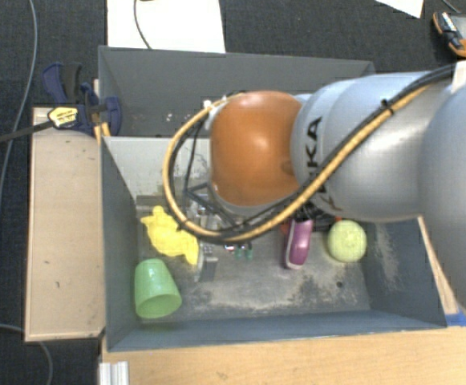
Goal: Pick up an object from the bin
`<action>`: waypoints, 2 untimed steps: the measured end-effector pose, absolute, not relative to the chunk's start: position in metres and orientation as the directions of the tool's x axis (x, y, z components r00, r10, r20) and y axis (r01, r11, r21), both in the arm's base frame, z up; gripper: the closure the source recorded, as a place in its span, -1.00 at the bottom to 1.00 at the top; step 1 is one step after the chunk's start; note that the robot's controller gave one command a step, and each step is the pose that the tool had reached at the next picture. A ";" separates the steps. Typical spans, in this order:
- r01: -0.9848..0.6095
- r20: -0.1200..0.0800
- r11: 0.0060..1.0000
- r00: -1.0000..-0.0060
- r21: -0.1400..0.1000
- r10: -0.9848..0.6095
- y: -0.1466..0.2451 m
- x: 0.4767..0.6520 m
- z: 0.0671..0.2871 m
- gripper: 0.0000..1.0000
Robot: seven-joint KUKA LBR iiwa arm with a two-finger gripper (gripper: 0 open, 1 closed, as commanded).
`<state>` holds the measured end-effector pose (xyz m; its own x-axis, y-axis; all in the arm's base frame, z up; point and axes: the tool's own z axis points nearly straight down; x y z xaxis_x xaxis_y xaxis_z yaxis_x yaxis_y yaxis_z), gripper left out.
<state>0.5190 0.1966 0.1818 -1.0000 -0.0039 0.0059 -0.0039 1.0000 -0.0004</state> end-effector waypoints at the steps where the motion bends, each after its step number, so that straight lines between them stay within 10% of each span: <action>1: 0.004 -0.002 1.000 -1.000 0.001 0.004 0.195 0.521 0.186 -1.00; 2: 0.135 0.002 0.991 -0.991 0.001 0.135 0.240 0.586 0.068 -1.00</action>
Offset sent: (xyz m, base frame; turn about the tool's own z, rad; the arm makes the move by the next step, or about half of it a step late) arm 0.0678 0.0434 -0.1118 0.1405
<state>0.5863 0.2400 0.0675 -0.9908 0.1352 0.0018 0.1352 0.9908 0.0008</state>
